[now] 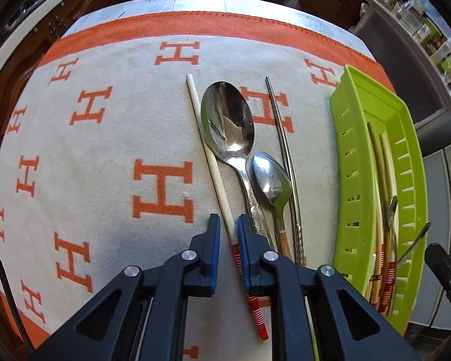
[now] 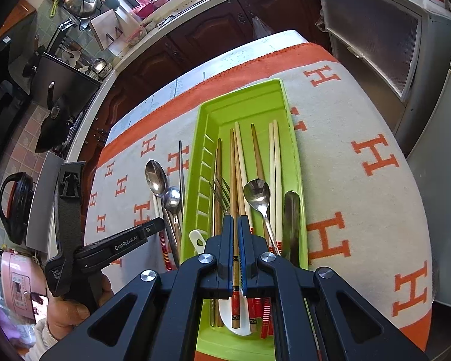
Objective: Organize utensils
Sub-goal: 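Close the left tool on the red-striped wooden chopstick, then lift the chopstick with the left tool, lower it into the tray, open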
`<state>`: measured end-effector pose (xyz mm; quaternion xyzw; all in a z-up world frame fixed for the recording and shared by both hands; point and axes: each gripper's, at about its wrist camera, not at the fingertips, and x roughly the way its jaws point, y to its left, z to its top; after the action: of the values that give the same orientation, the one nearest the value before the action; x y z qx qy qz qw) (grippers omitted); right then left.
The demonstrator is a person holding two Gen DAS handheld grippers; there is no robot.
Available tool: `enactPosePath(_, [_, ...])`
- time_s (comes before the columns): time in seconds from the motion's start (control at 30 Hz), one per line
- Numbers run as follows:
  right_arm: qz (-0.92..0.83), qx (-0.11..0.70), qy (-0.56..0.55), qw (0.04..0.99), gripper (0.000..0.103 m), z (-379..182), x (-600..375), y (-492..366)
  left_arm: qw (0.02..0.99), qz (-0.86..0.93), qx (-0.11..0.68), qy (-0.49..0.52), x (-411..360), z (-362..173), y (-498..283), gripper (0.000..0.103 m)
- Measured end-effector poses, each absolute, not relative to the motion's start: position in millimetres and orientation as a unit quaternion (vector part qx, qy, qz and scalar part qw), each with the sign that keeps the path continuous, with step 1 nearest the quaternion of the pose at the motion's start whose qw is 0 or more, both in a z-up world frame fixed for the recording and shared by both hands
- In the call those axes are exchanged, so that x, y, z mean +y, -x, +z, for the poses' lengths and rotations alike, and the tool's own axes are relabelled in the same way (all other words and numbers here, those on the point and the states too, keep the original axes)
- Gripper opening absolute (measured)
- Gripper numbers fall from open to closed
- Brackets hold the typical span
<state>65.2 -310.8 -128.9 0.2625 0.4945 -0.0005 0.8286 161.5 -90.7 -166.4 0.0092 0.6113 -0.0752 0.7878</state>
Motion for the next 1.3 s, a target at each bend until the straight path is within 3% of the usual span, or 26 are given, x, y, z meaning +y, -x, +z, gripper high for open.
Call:
enactPosePath(0.23, [0.008, 0.506, -0.255, 0.824, 0.004, -135, -300, -68, 0.796, -0.069, 0.601, -0.033, -103, -167, -161, 0.007])
enactPosePath(0.7, [0.021, 0.506, -0.255, 0.824, 0.004, -130, -293, -68, 0.783, -0.065, 0.612, 0.089, -24, -169, -147, 0.004])
enactPosePath(1.0, [0.027, 0.503, -0.256, 0.825, 0.004, -126, -292, -64, 0.796, -0.11, 0.584, 0.118, -6, -125, -126, 0.004])
enactPosePath(1.3, [0.024, 0.494, -0.259, 0.83, 0.004, -117, -295, -55, 0.795, -0.21, 0.56, 0.105, -52, -75, -104, 0.004])
